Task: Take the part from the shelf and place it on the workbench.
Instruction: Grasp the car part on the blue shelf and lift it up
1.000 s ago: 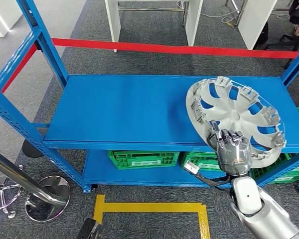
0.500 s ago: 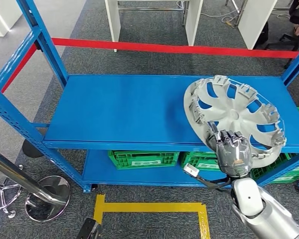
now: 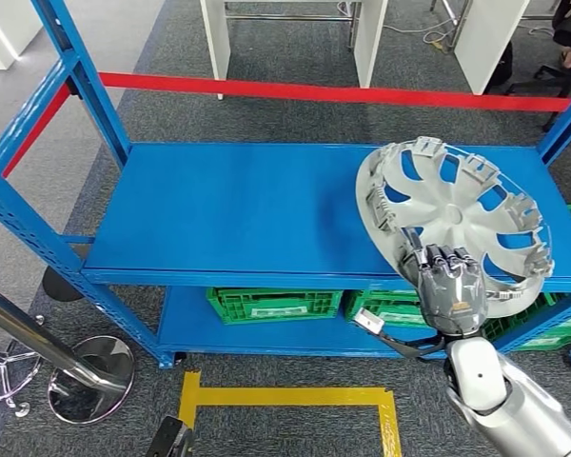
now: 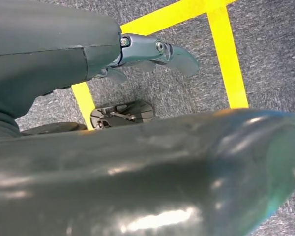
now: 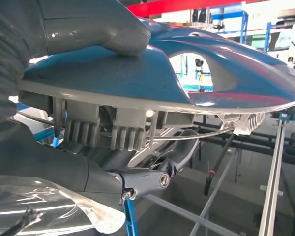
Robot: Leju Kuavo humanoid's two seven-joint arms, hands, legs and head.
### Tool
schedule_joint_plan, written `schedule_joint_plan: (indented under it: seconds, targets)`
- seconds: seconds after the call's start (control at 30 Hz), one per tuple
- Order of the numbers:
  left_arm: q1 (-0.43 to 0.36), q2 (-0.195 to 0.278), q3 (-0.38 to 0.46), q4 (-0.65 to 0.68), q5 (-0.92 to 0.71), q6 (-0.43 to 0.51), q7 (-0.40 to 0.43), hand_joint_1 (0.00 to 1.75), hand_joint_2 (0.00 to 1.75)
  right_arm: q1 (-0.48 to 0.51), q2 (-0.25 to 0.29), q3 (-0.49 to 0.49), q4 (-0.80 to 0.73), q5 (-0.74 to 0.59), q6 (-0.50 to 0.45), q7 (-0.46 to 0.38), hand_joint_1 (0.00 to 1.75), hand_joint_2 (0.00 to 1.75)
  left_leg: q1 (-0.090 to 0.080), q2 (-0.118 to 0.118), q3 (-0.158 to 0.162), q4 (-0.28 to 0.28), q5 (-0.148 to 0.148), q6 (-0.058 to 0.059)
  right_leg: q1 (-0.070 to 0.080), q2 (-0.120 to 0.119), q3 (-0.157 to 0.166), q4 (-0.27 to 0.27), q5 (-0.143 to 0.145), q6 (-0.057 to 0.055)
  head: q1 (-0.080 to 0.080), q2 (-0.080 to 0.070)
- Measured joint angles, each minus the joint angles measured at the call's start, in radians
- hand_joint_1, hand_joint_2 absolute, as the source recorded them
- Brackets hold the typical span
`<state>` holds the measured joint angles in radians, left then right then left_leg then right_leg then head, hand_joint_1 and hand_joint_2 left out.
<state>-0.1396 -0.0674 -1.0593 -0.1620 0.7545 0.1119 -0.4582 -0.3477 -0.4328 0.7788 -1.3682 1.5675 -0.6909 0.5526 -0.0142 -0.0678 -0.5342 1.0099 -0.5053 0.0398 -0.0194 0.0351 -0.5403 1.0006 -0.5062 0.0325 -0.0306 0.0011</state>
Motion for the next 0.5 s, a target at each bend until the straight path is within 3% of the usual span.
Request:
schedule_joint_plan:
  seconds: [0.23, 0.5]
  targets:
    - [0.000, -0.001, 0.002, 0.000, -0.008, 0.003, 0.003, 0.00, 0.00, -0.104, -0.054, 0.136, -0.006, 0.000, 0.000, 0.111, 1.75, 1.75, 0.000, 0.000, 0.000, 0.000, 0.000, 0.000, 0.000, 0.000, 0.000, 0.000, 0.000, 0.000, 0.000, 0.000]
    - [0.000, -0.002, 0.002, 0.000, -0.015, 0.003, 0.006, 0.00, 0.00, -0.195, -0.094, 0.275, -0.010, 0.000, 0.000, 0.120, 1.75, 1.75, 0.000, 0.000, 0.000, 0.000, 0.000, 0.000, 0.000, 0.000, 0.000, 0.000, 0.000, 0.000, 0.000, 0.000]
